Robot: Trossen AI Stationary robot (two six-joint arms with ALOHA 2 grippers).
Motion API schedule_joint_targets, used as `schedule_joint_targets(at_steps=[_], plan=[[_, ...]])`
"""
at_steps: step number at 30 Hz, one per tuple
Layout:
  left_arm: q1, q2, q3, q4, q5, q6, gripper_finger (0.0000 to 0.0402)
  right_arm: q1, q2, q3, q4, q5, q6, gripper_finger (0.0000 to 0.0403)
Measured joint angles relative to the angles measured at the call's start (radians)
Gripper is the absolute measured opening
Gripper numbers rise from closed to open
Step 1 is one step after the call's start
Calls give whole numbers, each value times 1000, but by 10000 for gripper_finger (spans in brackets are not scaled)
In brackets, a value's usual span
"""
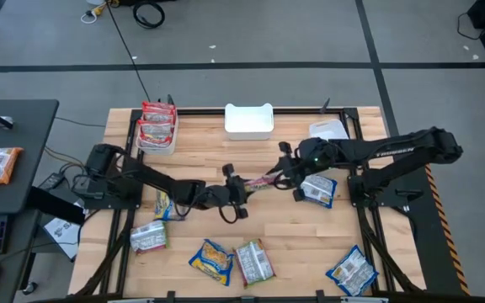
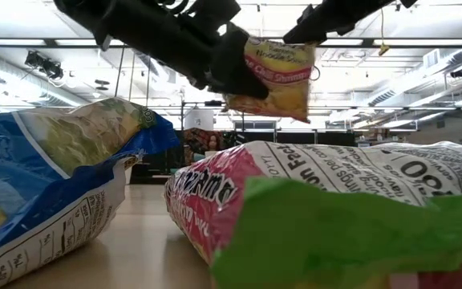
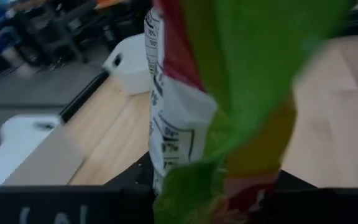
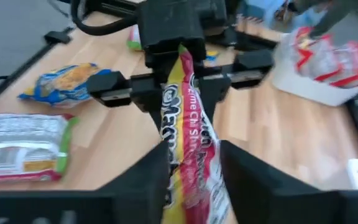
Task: Sort Maruchan noodles
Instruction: Put the green noodle pack into the right white bin
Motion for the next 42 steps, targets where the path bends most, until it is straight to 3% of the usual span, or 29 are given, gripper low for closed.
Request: schedule_joint_targets(at_steps=[6, 11, 15, 23, 29, 39, 42], plan=[[24, -16, -1, -54, -45, -41, 130, 0, 1, 0, 8, 15, -65, 261], [37, -5, -2, -60, -45, -57, 130, 0, 52, 0, 5, 103, -80, 330], [38, -1, 0, -59, -49, -28, 130, 0, 103, 0, 27, 173, -129, 348], [38, 0, 0, -55, -44, 52, 131, -17, 218, 0, 146, 180, -148, 347], [38, 0, 0, -63, -15, 55, 133, -26, 282, 0, 154, 180, -147, 320], [38, 0, 0, -92, -48, 24, 171, -25, 243, -1, 153, 174, -145, 156], [38, 0, 0, -94, -55, 20, 176, -25, 228, -2, 150, 172, -144, 141]])
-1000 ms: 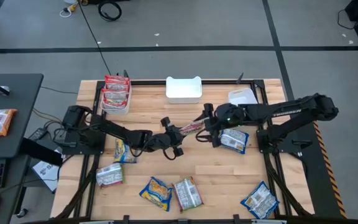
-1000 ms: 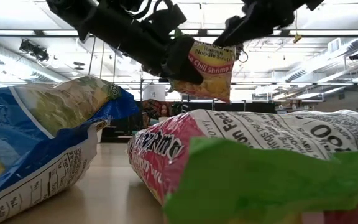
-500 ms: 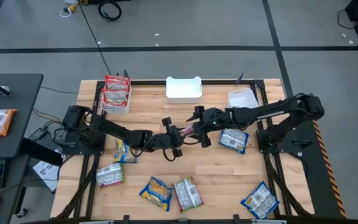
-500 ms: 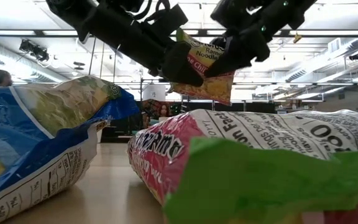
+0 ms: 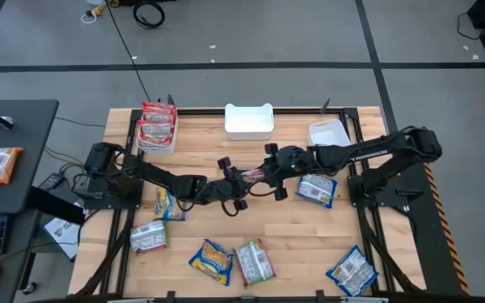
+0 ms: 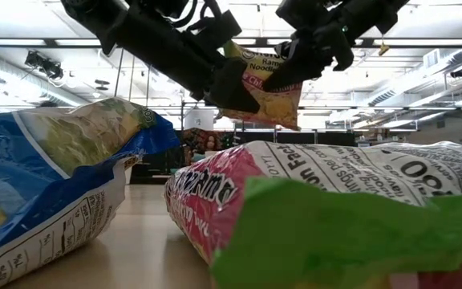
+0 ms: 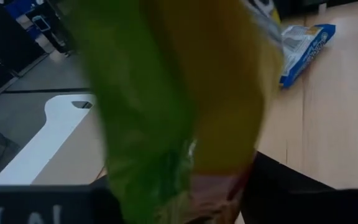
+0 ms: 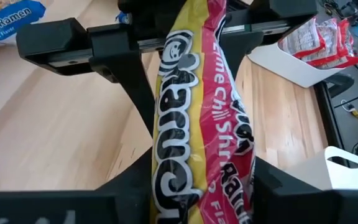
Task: Sort Maruchan noodles
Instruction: Put the green noodle pack into the right white bin
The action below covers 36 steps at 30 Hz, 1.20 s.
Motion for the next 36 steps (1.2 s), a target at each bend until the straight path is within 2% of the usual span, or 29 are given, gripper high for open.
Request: schedule_joint_targets(at_steps=[5, 11, 14, 17, 19, 22, 29, 36], plan=[[-1, -31, 0, -74, 10, -64, 198, 0, -28, 0, -24, 0, -4, 141], [-25, -161, 0, -412, 32, -244, 258, -18, -160, 2, -262, 33, -52, 150], [-54, -210, -2, -606, 35, -342, 279, -47, -263, 2, -435, 126, -98, 147], [-92, -231, -4, -713, 34, -424, 285, -103, -358, 2, -637, 277, -145, 144], [-118, -233, -11, -715, 31, -451, 285, -156, -409, 2, -755, 365, -150, 144], [-152, -231, -26, -713, 24, -476, 286, -246, -462, -3, -873, 426, -150, 145], [-191, -229, -26, -702, -20, -495, 286, -434, -506, -123, -905, 427, -202, 145], [-212, -229, -26, -702, -19, -495, 286, -557, -495, -292, -724, 417, -277, 145]])
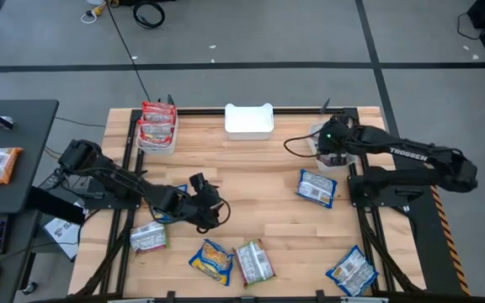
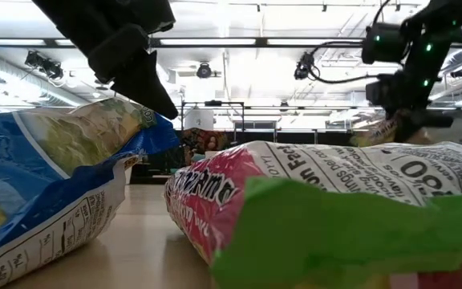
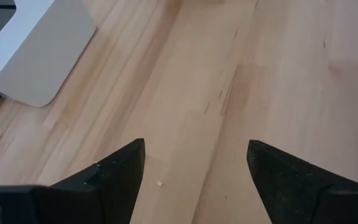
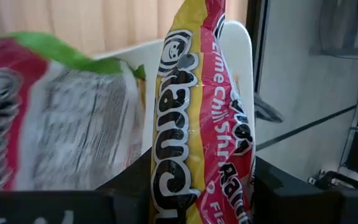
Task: Sort Maruchan noodles
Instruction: Put the green noodle pack into the right white bin
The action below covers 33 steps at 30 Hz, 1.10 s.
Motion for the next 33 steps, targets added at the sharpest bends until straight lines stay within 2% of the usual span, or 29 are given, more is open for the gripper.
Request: schedule_joint_targets(at_steps=[5, 10, 14, 17, 18, 21, 27, 33], plan=[[1, 0, 0, 0, -1, -6, 286, -64, 23, -87, 165, -78, -86, 145], [1, 0, 0, 0, 0, -7, 286, -85, 40, -87, 167, -216, -69, 145], [2, 0, 0, 0, 0, -7, 286, -99, 37, -83, 154, -345, 36, 145], [2, 0, 0, 0, 0, -7, 286, -110, 36, -82, 137, -419, 183, 145], [2, 0, 0, 0, 0, -7, 286, -114, 37, -82, 132, -426, 251, 145], [7, 1, 0, 17, -1, -7, 286, -127, 39, -82, 126, -400, 304, 146], [75, 1, 0, 225, 21, 48, 286, -155, 97, -19, 78, -341, 341, 146], [145, 18, 1, 445, 77, 206, 286, -141, 202, 66, 107, -560, 343, 146]])
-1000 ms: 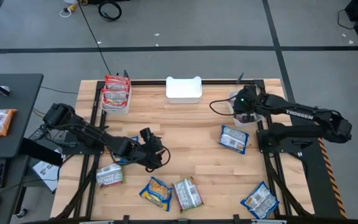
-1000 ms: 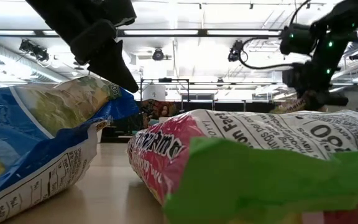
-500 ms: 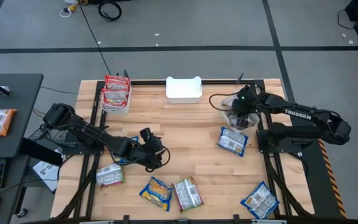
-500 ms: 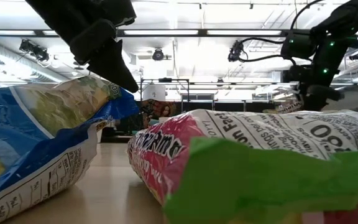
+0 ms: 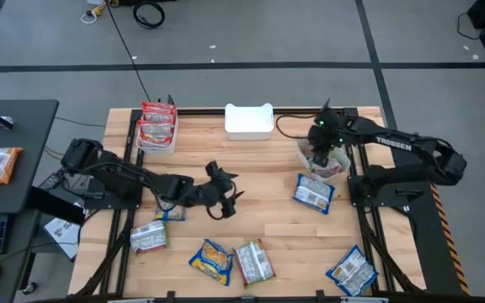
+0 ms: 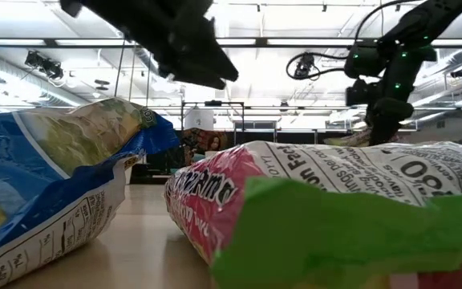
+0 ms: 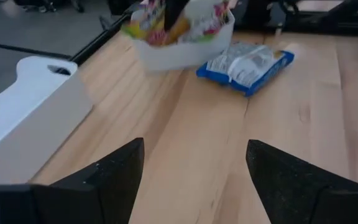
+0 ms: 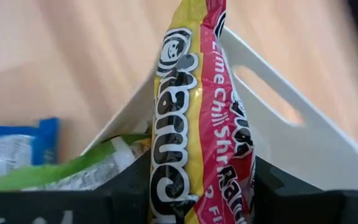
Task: Sort Maruchan noodles
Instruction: Put the green noodle pack into the right white bin
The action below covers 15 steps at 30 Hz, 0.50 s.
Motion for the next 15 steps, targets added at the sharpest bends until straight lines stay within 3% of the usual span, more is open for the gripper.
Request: schedule_joint_targets(at_steps=[4, 8, 15], plan=[[18, 51, 0, 90, 57, 9, 286, 44, 91, 14, 13, -10, 46, 146], [19, 128, 0, 133, 94, -9, 286, 104, 167, 18, 38, 3, 209, 146], [23, 273, 0, 296, 127, -38, 286, 243, 177, 75, 71, -48, 438, 146]])
